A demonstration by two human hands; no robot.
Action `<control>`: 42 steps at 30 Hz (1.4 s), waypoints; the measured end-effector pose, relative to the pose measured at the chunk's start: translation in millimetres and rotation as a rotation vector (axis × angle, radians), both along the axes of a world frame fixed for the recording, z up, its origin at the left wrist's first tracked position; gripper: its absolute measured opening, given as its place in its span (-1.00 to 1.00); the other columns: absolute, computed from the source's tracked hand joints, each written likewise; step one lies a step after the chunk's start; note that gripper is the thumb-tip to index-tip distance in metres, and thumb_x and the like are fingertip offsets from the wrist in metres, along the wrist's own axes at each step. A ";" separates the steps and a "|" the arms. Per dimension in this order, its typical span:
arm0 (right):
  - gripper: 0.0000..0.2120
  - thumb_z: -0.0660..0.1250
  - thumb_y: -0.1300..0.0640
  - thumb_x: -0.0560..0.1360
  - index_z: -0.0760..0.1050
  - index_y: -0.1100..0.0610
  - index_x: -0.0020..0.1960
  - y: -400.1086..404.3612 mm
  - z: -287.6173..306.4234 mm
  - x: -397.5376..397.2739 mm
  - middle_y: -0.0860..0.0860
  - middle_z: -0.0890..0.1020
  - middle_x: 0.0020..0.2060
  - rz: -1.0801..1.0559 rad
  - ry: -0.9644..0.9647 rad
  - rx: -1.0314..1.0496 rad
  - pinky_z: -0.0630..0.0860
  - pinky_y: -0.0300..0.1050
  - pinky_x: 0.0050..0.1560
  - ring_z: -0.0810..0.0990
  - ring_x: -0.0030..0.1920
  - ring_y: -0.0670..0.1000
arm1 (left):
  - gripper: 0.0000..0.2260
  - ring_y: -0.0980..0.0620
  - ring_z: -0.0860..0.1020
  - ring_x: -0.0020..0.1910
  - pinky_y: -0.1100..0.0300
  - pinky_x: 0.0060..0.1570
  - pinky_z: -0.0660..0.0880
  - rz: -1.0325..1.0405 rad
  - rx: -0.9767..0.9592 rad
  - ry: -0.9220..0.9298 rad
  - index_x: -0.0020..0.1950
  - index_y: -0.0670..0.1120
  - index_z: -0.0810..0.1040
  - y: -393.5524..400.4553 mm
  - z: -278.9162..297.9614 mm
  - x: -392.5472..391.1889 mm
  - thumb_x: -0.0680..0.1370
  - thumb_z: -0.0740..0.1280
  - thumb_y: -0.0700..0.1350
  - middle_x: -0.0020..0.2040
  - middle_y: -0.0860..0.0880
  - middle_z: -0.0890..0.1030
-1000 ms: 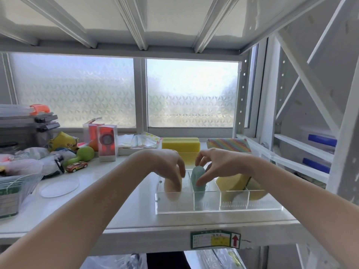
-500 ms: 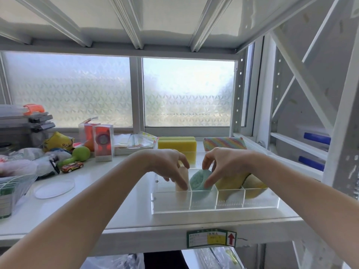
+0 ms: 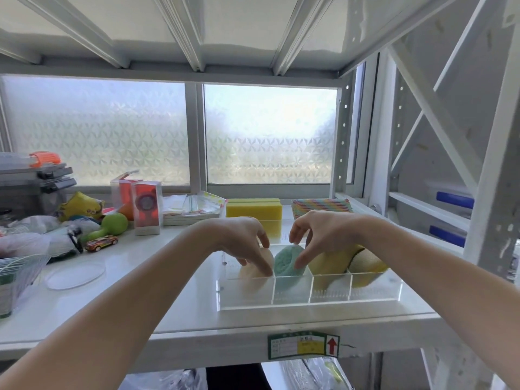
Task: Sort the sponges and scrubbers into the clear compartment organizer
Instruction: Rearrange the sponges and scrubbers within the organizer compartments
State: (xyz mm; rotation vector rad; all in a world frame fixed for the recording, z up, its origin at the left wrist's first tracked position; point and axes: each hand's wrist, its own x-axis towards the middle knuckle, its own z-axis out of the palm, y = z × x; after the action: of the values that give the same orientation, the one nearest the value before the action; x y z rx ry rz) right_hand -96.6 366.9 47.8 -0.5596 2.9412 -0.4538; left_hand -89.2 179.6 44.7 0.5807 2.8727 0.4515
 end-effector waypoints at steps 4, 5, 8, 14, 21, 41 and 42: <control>-0.44 0.55 -0.01 0.31 0.47 0.04 0.26 0.3 6.8 0.6 -0.03 0.58 0.13 0.016 -0.040 -0.004 0.57 -0.17 0.08 0.58 0.06 -0.06 | -0.41 0.10 0.57 -0.12 0.33 -0.17 0.56 -0.017 0.007 -0.019 0.38 -0.06 0.44 -5.1 3.7 -1.8 0.38 0.50 0.00 0.27 -0.04 0.55; -0.44 0.55 0.00 0.32 0.47 0.05 0.27 -0.4 6.3 0.4 -0.02 0.58 0.14 0.019 -0.052 0.004 0.57 -0.17 0.08 0.58 0.06 -0.05 | -0.41 0.09 0.56 -0.08 0.32 -0.15 0.55 -0.020 -0.003 -0.021 0.38 -0.04 0.43 -5.5 3.6 -1.7 0.39 0.49 0.01 0.29 -0.02 0.53; -0.43 0.54 0.01 0.33 0.47 0.06 0.28 -4.2 1.8 -1.6 -0.01 0.58 0.15 0.023 -0.067 0.032 0.57 -0.18 0.07 0.58 0.06 -0.05 | -0.43 0.05 0.53 -0.03 0.28 -0.10 0.53 -0.033 -0.039 -0.020 0.39 0.01 0.42 -4.1 0.1 -0.6 0.41 0.47 0.01 0.33 0.02 0.49; -0.40 0.53 -0.08 0.31 0.45 -0.02 0.30 -4.6 -5.1 -3.7 -0.07 0.56 0.18 0.021 -0.051 0.060 0.57 -0.12 0.14 0.57 0.11 -0.05 | -0.46 0.02 0.54 0.09 0.20 0.01 0.55 -0.033 -0.038 -0.002 0.37 0.05 0.44 -5.2 -6.0 -1.5 0.41 0.46 0.04 0.31 0.05 0.50; -0.33 0.54 -0.08 0.30 0.40 -0.02 0.35 -8.5 -2.1 -2.5 -0.06 0.53 0.21 0.016 -0.047 0.088 0.56 -0.11 0.17 0.55 0.13 -0.03 | -0.44 0.04 0.50 0.20 0.23 0.06 0.48 -0.034 -0.037 -0.011 0.37 0.08 0.43 -7.4 -4.3 -5.3 0.39 0.46 0.10 0.32 0.07 0.49; -0.34 0.54 -0.09 0.29 0.43 -0.03 0.34 -10.7 -6.3 -2.7 -0.08 0.54 0.23 0.012 -0.018 0.132 0.51 -0.06 0.23 0.52 0.18 -0.02 | -0.42 0.00 0.51 0.23 0.20 0.09 0.49 -0.019 -0.041 -0.020 0.38 0.03 0.43 -6.6 -5.4 -6.6 0.39 0.46 0.07 0.31 0.01 0.51; -0.33 0.54 -0.10 0.29 0.42 -0.03 0.34 -10.4 -5.1 -2.2 -0.08 0.54 0.23 0.011 -0.018 0.132 0.51 -0.08 0.22 0.52 0.18 -0.03 | -0.42 0.01 0.50 0.24 0.21 0.11 0.48 -0.019 -0.036 -0.022 0.39 0.04 0.42 -6.8 -4.9 -6.5 0.39 0.46 0.08 0.31 0.02 0.50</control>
State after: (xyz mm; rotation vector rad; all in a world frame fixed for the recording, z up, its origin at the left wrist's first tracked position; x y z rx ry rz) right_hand -98.8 356.4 42.7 -0.5522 2.9223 -0.2589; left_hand -95.7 172.8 39.7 0.5928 2.8461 0.4004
